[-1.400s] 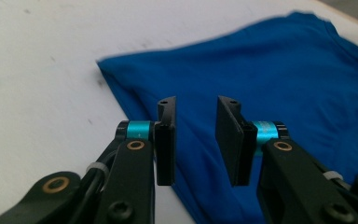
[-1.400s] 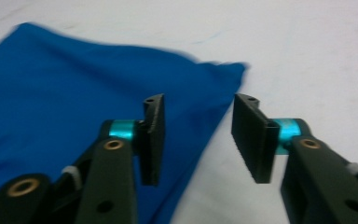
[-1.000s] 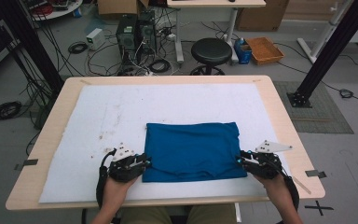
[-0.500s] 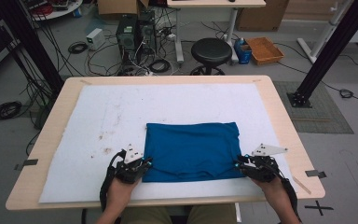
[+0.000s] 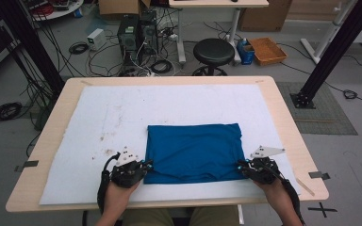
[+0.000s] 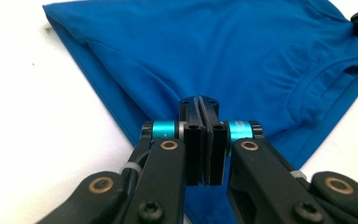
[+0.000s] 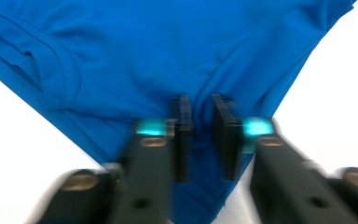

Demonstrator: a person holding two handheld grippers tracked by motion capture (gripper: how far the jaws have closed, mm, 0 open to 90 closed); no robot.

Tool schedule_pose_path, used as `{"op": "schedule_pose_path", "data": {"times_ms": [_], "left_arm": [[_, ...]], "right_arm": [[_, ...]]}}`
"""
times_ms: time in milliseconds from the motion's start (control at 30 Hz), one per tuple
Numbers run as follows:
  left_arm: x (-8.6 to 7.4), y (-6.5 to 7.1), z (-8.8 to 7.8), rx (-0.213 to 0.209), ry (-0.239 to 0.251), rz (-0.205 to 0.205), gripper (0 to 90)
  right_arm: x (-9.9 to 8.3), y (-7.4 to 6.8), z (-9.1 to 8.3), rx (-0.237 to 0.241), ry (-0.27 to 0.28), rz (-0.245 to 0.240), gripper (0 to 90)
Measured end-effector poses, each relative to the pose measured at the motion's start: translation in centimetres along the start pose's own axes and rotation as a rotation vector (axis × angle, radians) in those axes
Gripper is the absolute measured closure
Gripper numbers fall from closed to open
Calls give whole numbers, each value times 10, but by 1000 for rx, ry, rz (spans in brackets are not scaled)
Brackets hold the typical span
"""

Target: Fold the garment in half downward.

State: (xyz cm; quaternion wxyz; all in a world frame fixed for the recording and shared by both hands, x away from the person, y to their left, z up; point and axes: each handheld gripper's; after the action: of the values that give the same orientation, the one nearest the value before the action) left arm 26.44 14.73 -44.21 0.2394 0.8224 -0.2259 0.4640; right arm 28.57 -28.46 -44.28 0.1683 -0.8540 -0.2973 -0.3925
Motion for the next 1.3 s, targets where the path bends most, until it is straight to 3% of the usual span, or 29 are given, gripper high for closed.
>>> {"op": "schedule_pose_path", "data": {"times_ms": [133, 233, 400, 467, 533, 600, 633, 733, 800, 867, 933, 967, 1100, 1300], "left_arm": [[2, -2, -8, -35, 35, -57, 885], [1, -3, -16, -56, 37, -87, 885], [-6, -5, -12, -35, -15, -74, 883], [-11, -5, -5, -11, -29, -51, 856], [-9, -7, -5, 3, 15, -51, 647], [-5, -10, -7, 15, 84, -22, 544], [-3, -13, -8, 12, 117, -19, 496], [2, -23, -7, 5, 200, 8, 397], [7, -28, -7, 10, 229, 44, 331], [12, -33, -8, -8, 260, 77, 323], [12, -39, -9, -13, 292, 152, 294], [10, -41, -10, -11, 306, 169, 284], [8, -47, -12, -28, 315, 127, 282], [8, -53, -17, 15, 341, 112, 273]], "right_arm": [[4, -2, -10, 4, 51, -17, 873], [10, -2, -24, 26, 88, 2, 873], [6, -4, -22, 30, 32, -6, 872], [-1, -2, -10, 28, -47, 4, 809], [-2, 0, -11, 43, -19, 40, 585], [0, 4, -18, 22, 42, 63, 472], [2, 7, -22, 7, 99, 62, 388], [2, 11, -28, -76, 198, 41, 268], [2, 14, -28, -117, 231, 29, 229], [3, 18, -28, -145, 254, 37, 210], [4, 23, -29, -168, 278, 47, 210], [5, 26, -30, -186, 293, 39, 210], [3, 29, -31, -200, 315, -7, 210], [-1, 30, -38, -223, 317, 25, 210]]}}
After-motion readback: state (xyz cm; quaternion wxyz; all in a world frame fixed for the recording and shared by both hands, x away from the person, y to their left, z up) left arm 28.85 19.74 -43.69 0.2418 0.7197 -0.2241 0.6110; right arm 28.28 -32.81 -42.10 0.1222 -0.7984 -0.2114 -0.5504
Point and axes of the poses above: each handheld gripper's, and its own axes: z roughly forward along the jaws, x roughly out of its top, y roughly to its right, and after that the axes turned 5 degrees about y, right-handed
